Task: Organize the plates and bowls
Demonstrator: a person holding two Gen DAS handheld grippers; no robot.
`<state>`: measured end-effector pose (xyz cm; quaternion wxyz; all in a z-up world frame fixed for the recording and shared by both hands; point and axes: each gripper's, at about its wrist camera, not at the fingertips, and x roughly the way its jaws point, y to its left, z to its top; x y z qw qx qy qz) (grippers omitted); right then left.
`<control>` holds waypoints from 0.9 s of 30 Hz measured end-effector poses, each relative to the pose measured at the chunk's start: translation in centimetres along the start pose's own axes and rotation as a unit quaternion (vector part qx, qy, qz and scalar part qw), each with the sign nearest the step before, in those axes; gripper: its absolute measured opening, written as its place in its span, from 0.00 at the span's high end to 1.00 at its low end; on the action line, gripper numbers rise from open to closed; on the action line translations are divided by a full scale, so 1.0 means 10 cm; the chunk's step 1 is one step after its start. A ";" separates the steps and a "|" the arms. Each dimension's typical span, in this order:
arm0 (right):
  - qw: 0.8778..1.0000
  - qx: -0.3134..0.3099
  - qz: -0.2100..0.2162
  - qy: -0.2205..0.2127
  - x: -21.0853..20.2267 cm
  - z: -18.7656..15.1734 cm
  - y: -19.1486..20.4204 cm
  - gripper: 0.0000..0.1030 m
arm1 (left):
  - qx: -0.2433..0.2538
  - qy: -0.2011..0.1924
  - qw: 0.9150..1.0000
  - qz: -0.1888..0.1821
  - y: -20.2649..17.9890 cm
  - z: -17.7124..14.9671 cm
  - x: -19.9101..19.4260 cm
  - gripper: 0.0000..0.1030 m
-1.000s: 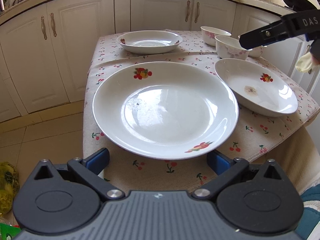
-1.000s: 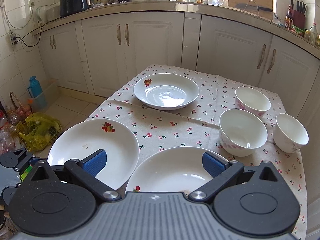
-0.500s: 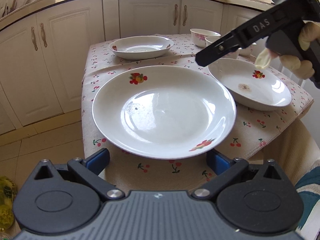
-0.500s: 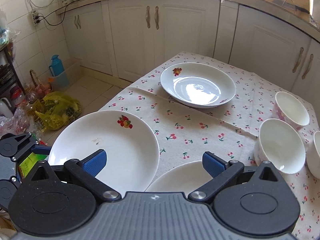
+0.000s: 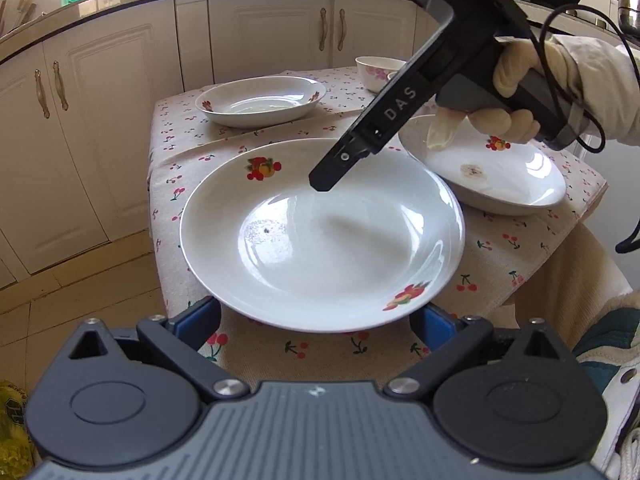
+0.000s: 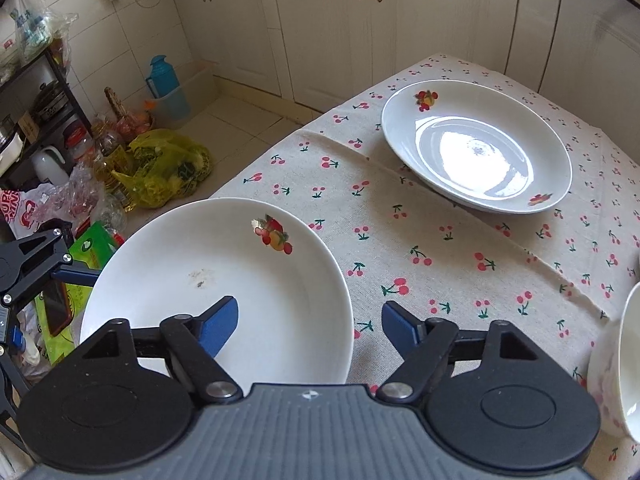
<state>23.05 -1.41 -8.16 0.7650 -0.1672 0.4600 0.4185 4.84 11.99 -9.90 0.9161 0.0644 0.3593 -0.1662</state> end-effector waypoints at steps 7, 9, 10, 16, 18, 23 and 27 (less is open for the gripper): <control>0.999 0.001 0.033 0.006 0.07 0.02 -0.04 0.38 | 0.009 0.007 1.000 -0.005 -0.01 0.05 0.01 0.04; 0.999 0.005 0.036 0.005 0.07 0.02 -0.05 0.38 | 0.010 0.009 1.000 -0.003 0.00 0.07 0.02 0.04; 0.999 0.008 0.036 0.003 0.06 0.02 -0.06 0.38 | 0.010 0.010 1.000 -0.002 0.00 0.08 0.02 0.05; 1.000 0.015 0.020 -0.002 0.07 0.09 -0.17 0.38 | 0.015 0.003 1.000 -0.004 0.09 0.21 0.10 0.05; 1.000 0.019 0.014 -0.006 0.06 0.13 -0.23 0.38 | 0.020 -0.001 1.000 -0.003 0.12 0.26 0.16 0.05; 1.000 0.027 -0.003 -0.014 0.08 0.22 -0.37 0.38 | 0.028 -0.004 1.000 -0.004 0.19 0.38 0.32 0.05; 0.999 0.036 -0.012 -0.019 0.12 0.26 -0.48 0.38 | 0.033 -0.006 0.999 -0.005 0.23 0.46 0.44 0.05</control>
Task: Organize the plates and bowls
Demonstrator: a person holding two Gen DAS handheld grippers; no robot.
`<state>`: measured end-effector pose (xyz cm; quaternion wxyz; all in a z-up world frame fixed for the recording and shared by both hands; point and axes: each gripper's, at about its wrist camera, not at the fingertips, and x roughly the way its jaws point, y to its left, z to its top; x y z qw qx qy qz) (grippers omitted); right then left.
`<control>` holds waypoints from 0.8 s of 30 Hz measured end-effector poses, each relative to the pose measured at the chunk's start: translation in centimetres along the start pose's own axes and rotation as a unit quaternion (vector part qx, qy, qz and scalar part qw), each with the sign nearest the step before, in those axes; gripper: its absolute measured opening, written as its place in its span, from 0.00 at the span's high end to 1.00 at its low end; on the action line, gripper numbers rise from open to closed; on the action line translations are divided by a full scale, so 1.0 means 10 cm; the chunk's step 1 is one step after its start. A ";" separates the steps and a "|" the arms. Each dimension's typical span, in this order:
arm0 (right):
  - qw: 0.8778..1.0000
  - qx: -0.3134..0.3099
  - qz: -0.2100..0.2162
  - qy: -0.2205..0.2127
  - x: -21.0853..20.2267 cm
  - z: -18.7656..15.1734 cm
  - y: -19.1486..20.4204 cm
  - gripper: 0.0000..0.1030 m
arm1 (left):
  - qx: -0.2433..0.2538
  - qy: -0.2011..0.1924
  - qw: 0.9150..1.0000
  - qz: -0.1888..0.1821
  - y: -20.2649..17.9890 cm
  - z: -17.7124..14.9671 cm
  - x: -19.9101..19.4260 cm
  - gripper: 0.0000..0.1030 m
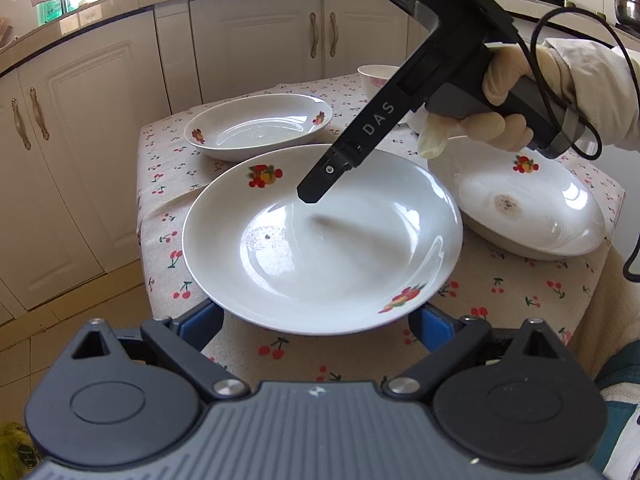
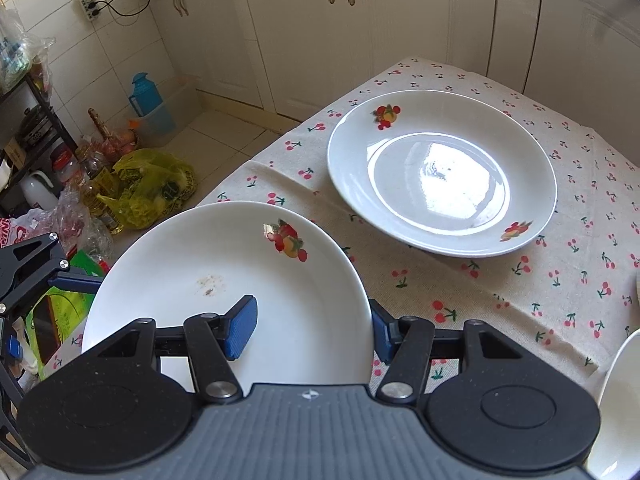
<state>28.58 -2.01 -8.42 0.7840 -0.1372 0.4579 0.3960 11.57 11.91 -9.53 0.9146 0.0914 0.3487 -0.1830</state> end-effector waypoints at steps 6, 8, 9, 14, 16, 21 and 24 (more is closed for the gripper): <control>1.000 0.002 -0.014 -0.002 0.04 0.02 -0.07 0.38 | 0.005 -0.001 1.000 -0.003 0.02 0.05 0.08 0.05; 1.000 0.003 -0.017 -0.004 0.04 0.02 -0.09 0.38 | 0.005 -0.002 1.000 -0.005 0.02 0.06 0.09 0.05; 1.000 0.003 -0.017 -0.005 0.03 0.02 -0.10 0.38 | 0.003 -0.001 1.000 -0.006 0.03 0.06 0.10 0.05; 1.000 0.007 -0.019 -0.004 0.01 0.01 -0.14 0.38 | 0.004 -0.004 1.000 -0.008 0.02 0.09 0.14 0.05; 1.000 0.006 -0.019 -0.004 0.01 0.00 -0.13 0.38 | 0.005 -0.003 1.000 -0.009 0.03 0.09 0.15 0.05; 1.000 0.002 -0.008 -0.005 0.01 0.03 -0.11 0.26 | 0.005 0.000 1.000 -0.009 0.04 0.07 0.16 0.05; 1.000 -0.006 -0.014 -0.018 -0.08 0.03 -0.05 0.12 | 0.003 -0.001 1.000 -0.005 0.03 0.06 0.13 0.04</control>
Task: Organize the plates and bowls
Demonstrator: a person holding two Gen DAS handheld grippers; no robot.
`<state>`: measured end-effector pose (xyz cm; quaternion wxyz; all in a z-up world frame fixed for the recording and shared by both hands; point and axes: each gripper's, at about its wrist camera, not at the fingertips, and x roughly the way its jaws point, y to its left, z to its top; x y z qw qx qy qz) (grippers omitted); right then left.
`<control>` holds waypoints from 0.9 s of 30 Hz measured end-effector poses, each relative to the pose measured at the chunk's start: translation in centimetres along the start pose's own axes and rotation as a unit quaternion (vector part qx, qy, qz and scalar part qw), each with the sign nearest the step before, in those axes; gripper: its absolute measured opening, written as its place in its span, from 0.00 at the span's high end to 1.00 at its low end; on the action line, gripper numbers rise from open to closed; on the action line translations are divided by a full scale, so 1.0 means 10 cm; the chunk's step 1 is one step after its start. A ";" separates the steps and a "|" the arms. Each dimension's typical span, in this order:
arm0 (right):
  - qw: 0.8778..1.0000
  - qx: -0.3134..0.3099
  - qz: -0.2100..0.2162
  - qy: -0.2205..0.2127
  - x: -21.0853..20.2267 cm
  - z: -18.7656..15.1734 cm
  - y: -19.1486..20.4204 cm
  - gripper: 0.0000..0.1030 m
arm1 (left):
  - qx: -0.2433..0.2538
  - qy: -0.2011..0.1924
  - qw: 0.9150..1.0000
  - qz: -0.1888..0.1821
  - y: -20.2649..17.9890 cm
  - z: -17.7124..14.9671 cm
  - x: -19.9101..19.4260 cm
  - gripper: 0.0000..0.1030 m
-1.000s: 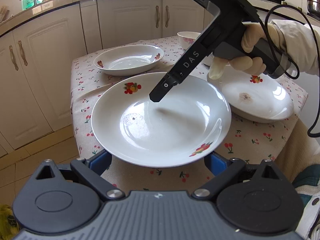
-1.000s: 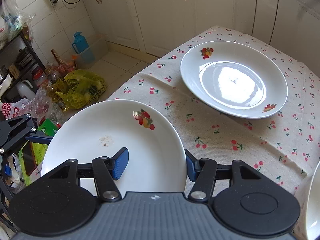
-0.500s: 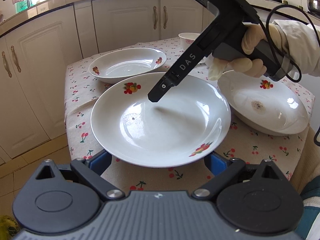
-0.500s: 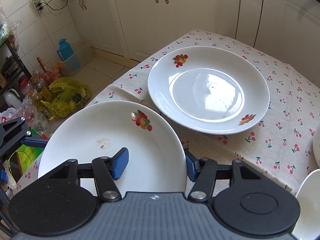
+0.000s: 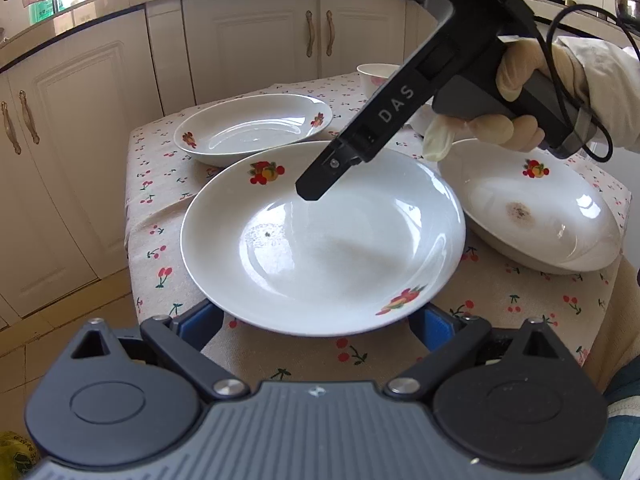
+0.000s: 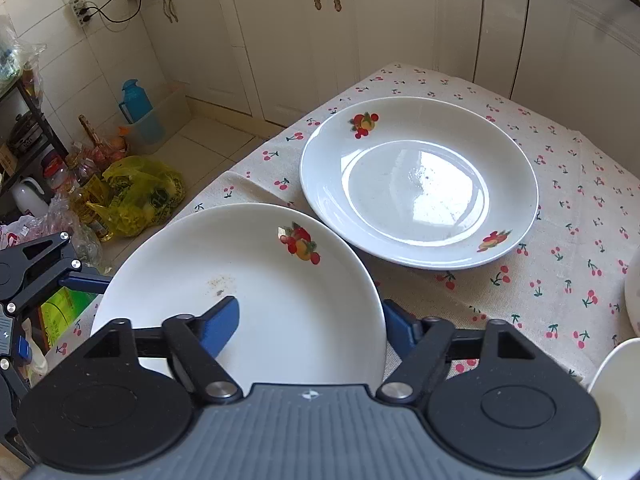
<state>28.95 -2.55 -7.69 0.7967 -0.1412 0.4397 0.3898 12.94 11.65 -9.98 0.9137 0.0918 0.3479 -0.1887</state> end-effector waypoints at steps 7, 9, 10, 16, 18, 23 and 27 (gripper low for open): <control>0.999 -0.014 -0.014 -0.036 -0.42 -0.11 0.12 0.01 | -0.021 -0.004 1.000 0.012 -0.01 -0.05 -0.21 0.04; 0.999 -0.017 -0.020 -0.046 -0.55 -0.19 0.16 0.00 | -0.028 -0.007 0.999 0.014 -0.04 -0.06 -0.29 0.04; 0.998 -0.017 -0.023 -0.050 -0.62 -0.23 0.18 0.00 | -0.031 -0.009 0.999 0.015 -0.07 -0.07 -0.34 0.04; 0.996 -0.016 -0.045 -0.073 -0.98 -0.60 0.33 0.00 | -0.044 -0.026 0.998 0.027 -0.25 -0.07 -0.55 0.03; 0.995 -0.016 -0.055 -0.080 -1.07 -0.73 0.38 0.00 | -0.053 -0.031 0.998 0.030 -0.32 -0.08 -0.60 0.03; 0.993 -0.002 -0.073 -0.097 -1.31 -1.11 0.48 0.00 | -0.083 -0.047 0.995 0.040 -0.48 -0.09 -0.70 0.03; 0.991 0.011 -0.087 -0.104 -1.45 -1.40 0.52 0.00 | -0.106 -0.058 0.991 0.049 -0.59 -0.10 -0.76 0.03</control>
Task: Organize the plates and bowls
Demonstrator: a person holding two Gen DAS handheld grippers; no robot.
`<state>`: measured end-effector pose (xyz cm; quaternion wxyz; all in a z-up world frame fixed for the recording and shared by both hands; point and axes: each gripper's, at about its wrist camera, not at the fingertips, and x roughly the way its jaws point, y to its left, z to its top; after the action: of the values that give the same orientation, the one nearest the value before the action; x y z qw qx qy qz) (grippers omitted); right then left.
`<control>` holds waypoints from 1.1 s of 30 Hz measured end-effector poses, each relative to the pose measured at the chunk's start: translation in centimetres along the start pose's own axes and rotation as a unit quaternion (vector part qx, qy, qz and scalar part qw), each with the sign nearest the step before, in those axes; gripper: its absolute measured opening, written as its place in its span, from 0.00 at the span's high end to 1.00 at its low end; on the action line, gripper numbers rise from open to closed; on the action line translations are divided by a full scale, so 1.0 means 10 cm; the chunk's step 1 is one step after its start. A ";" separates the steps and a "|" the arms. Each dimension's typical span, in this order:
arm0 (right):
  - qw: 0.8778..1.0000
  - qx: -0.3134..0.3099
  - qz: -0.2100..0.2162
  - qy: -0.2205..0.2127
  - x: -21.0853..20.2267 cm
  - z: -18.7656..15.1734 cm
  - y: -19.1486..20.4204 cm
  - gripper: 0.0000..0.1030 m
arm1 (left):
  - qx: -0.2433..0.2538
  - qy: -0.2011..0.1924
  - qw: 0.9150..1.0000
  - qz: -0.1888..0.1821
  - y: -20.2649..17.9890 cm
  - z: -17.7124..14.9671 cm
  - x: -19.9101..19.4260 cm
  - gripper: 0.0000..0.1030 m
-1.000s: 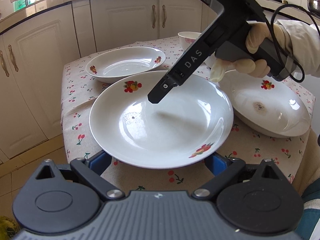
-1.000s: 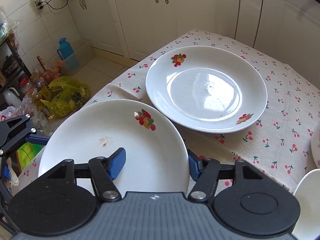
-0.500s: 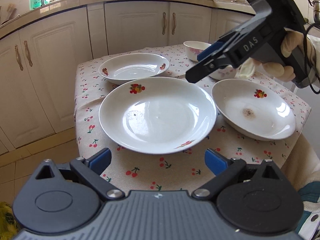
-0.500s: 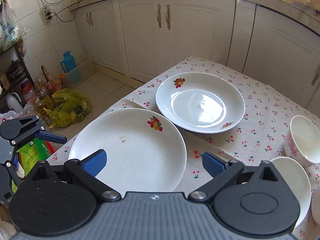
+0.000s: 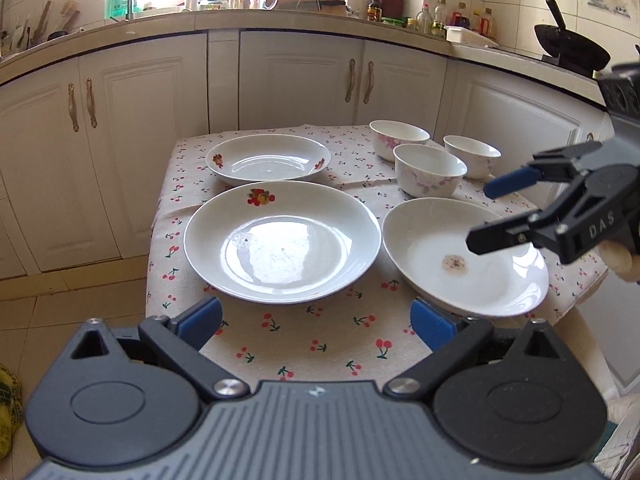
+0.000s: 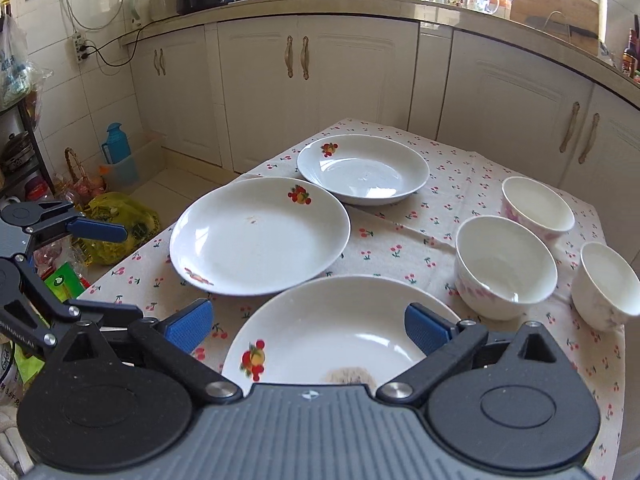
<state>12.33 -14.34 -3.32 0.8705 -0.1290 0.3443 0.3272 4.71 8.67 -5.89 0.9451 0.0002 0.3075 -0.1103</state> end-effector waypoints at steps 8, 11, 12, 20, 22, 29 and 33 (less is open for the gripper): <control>0.999 -0.008 -0.044 0.005 -0.28 -0.51 -0.03 0.00 | -0.009 -0.003 1.000 -0.003 -0.25 -0.01 -0.01 0.03; 0.999 -0.006 -0.050 0.009 -0.34 -0.65 -0.06 0.00 | -0.004 -0.004 1.000 -0.005 -0.32 0.01 0.00 0.03; 0.999 -0.004 -0.050 0.010 -0.35 -0.70 -0.08 0.00 | -0.003 -0.003 1.000 -0.008 -0.34 0.02 0.00 0.03; 0.999 0.014 -0.038 0.030 -0.19 -0.95 -0.22 0.00 | 0.036 0.016 0.999 -0.025 -0.50 0.14 0.13 0.03; 0.999 0.015 -0.038 0.031 -0.14 -0.97 -0.24 0.00 | 0.046 0.023 0.998 -0.029 -0.54 0.18 0.19 0.03; 0.999 -0.004 -0.027 0.027 0.00 -0.98 -0.26 0.00 | 0.089 0.051 0.993 -0.060 -0.66 0.38 0.44 0.03; 1.000 -0.001 -0.015 0.014 0.03 -1.00 -0.30 0.00 | 0.110 0.062 0.989 -0.078 -0.72 0.54 0.61 0.03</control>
<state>9.31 -20.91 -10.83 0.8703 -0.1395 0.3539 0.3128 11.11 0.06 -4.58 0.9070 0.0873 0.3506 -0.2163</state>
